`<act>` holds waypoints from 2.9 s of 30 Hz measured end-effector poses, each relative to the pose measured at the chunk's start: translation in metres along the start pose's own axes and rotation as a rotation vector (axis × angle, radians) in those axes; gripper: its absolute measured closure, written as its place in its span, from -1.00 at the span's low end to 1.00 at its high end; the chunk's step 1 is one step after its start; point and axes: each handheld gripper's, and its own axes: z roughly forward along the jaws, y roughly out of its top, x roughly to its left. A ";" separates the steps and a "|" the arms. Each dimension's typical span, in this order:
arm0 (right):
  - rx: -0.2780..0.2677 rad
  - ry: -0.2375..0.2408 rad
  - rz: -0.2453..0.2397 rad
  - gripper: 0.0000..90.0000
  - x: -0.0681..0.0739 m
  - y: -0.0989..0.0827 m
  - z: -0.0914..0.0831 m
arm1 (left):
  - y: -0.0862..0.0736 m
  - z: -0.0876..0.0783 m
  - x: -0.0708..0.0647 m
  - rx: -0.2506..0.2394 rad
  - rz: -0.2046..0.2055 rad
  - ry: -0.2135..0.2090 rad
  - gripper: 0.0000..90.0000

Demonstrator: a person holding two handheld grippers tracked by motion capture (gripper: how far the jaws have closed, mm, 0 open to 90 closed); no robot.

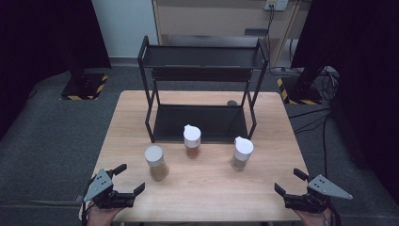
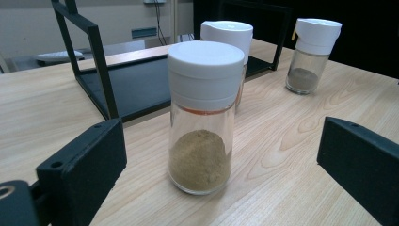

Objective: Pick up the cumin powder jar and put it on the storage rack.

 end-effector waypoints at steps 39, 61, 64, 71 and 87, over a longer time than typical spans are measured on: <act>0.001 -0.004 0.004 -0.85 0.000 -0.001 -0.001 | 0.062 0.016 0.003 0.030 0.021 0.001 -0.98; -0.005 -0.004 0.006 -0.85 0.000 -0.002 -0.003 | 0.072 0.060 0.013 0.125 -0.011 -0.028 -0.96; -0.005 -0.005 0.005 -0.85 0.000 -0.002 -0.003 | 0.071 0.065 0.013 0.131 -0.016 -0.027 -0.94; -0.006 -0.006 0.005 -0.84 0.000 -0.002 -0.003 | 0.067 0.074 0.014 0.141 -0.027 -0.030 -0.89; -0.005 -0.006 0.003 -0.84 0.000 -0.002 -0.003 | 0.053 0.088 0.017 0.145 -0.032 -0.011 -0.67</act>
